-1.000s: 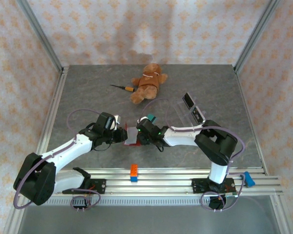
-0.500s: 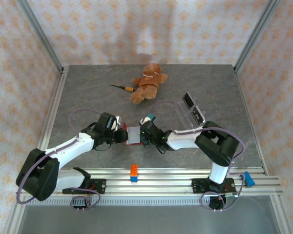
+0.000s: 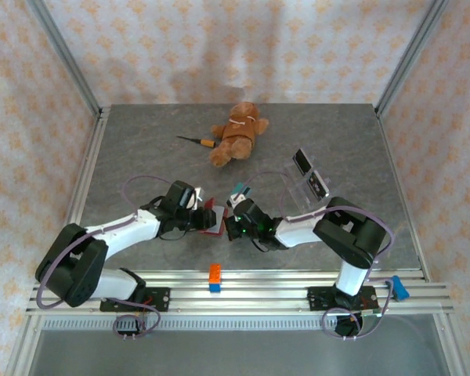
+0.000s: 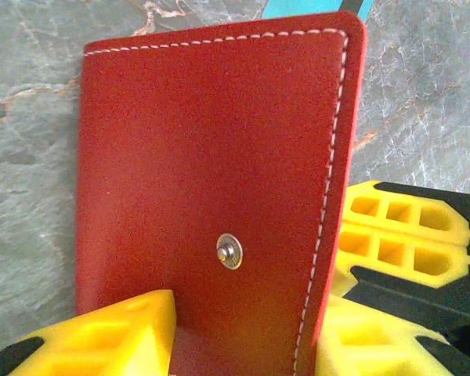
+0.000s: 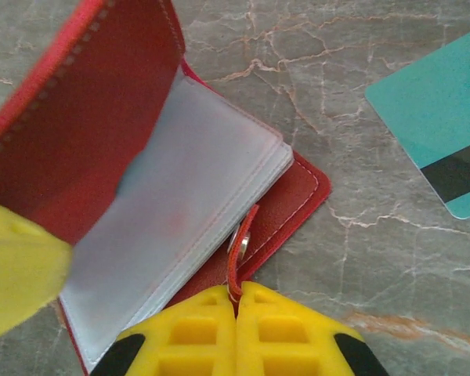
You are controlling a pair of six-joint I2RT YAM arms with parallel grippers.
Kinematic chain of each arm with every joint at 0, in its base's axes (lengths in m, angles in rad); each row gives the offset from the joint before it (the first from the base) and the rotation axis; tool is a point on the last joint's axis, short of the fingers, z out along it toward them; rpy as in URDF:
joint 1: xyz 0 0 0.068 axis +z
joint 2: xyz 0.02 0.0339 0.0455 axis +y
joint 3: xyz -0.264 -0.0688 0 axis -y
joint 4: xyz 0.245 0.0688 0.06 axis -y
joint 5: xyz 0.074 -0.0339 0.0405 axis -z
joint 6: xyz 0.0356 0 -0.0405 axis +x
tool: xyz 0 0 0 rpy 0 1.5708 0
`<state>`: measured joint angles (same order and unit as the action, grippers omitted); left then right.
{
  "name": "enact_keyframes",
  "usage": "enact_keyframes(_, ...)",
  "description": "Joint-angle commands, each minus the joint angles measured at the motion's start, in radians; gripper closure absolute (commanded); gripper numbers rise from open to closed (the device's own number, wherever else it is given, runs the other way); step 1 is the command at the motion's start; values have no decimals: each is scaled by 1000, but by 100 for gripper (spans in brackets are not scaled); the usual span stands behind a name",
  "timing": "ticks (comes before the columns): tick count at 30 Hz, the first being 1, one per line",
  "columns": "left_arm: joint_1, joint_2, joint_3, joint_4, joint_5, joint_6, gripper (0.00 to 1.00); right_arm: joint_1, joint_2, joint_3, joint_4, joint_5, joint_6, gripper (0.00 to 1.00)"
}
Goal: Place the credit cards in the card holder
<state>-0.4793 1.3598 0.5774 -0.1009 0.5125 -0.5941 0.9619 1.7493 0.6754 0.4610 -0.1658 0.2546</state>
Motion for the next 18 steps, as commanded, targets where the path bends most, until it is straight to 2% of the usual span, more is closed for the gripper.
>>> enact_keyframes(1,-17,18,29,27,-16,0,56,0,-28,-43,105,-63,2,100)
enact_keyframes(3,-19,22,32,36,-6,2,51,0,-34,-54,124,-80,-14,100)
enact_keyframes(7,-19,40,35,33,-24,-3,50,-1,-44,-85,180,-107,-34,98)
enact_keyframes(12,-17,85,35,9,-83,0,53,-8,-76,-109,168,-160,-60,90)
enact_keyframes(18,-17,152,45,4,-98,22,60,-9,-136,-92,5,-242,-142,83)
